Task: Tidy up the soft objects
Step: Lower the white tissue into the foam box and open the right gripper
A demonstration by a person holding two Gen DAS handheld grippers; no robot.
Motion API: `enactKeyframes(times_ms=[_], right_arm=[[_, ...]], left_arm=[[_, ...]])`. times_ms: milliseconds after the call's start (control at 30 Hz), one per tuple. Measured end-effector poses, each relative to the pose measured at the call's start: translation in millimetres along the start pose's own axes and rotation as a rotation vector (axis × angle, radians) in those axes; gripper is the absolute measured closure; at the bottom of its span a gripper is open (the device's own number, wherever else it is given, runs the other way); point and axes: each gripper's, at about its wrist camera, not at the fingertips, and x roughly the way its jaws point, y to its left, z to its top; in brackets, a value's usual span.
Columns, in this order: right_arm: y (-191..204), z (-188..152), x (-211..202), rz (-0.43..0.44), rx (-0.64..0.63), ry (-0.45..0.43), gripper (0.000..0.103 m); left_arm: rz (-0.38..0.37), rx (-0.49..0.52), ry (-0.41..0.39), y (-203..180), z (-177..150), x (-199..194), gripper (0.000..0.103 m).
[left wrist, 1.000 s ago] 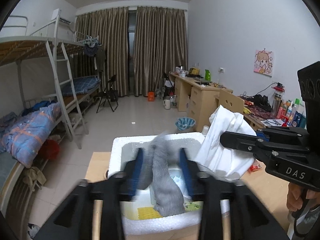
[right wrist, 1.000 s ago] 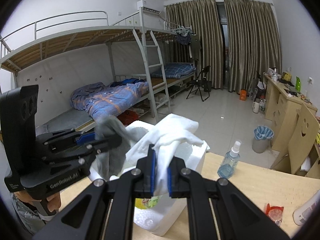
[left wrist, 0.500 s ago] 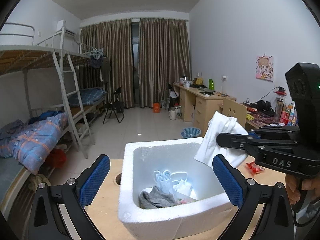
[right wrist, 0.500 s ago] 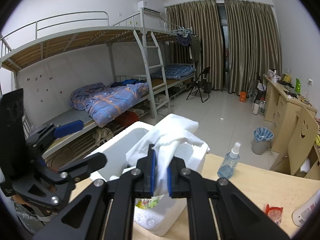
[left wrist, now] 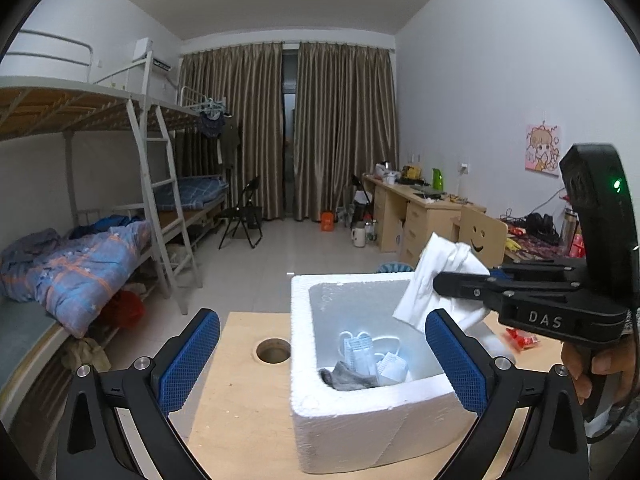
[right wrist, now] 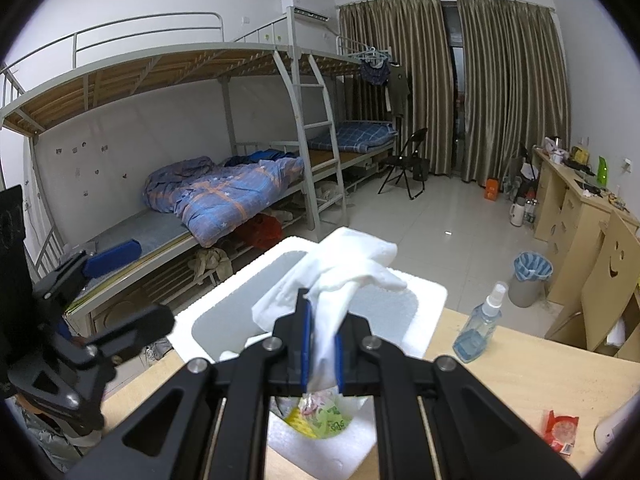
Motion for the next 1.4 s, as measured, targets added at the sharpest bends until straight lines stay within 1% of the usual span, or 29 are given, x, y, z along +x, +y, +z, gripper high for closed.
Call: enactKeyframes(times_ms=[100,167,233,333,367,400,433,467,500,533,600,700,1033,1400], right_arm=[[-1,-3,5,-0.007,0.001,0.011,0.091],[1,-3,7,-0.007,-0.002,0.017,0.091],[2,-4,7,-0.020,-0.010,0.015,0.091],[3,-1,7,-0.016,0.006,0.012,0.089],[2,-1,7,-0.019,0.007,0.013,0.083],[2,-2,7,-0.020,0.011,0.014,0.071],[2,-2,7,-0.015,0.013,0.014,0.063],[2,-2,6,-0.011,0.014,0.009,0.050],[2,-2,6,-0.008,0.017,0.002,0.044],[2,-2,5,-0.005,0.018,-0.002,0.043],[3,-2,6,-0.008,0.014,0.001,0.035],[3,-2,7,-0.013,0.019,0.003,0.032],[4,-2,6,-0.010,0.011,0.006,0.030],[7,-1,-8,-0.020,0.005,-0.030,0.028]], left_arm=[[0.005,-0.014,-0.009,7,-5,-1,0.000],[0.014,-0.024,0.005,10,-6,1,0.000],[0.020,-0.030,0.003,9,-5,-3,0.000],[0.008,-0.020,-0.011,5,-4,-7,0.000],[0.006,-0.020,-0.012,4,-5,-7,0.000],[0.004,-0.019,-0.011,3,-5,-7,0.000],[0.002,-0.018,-0.010,2,-6,-7,0.000],[0.001,-0.018,-0.008,1,-6,-6,0.000],[0.000,-0.017,-0.006,1,-6,-6,0.000],[-0.001,-0.016,-0.006,1,-6,-6,0.000],[-0.003,-0.013,-0.007,1,-5,-7,0.000],[-0.005,-0.011,-0.013,1,-4,-7,0.000],[-0.009,-0.010,-0.008,3,-4,-6,0.000],[-0.011,0.000,-0.007,-2,-4,-7,0.000]])
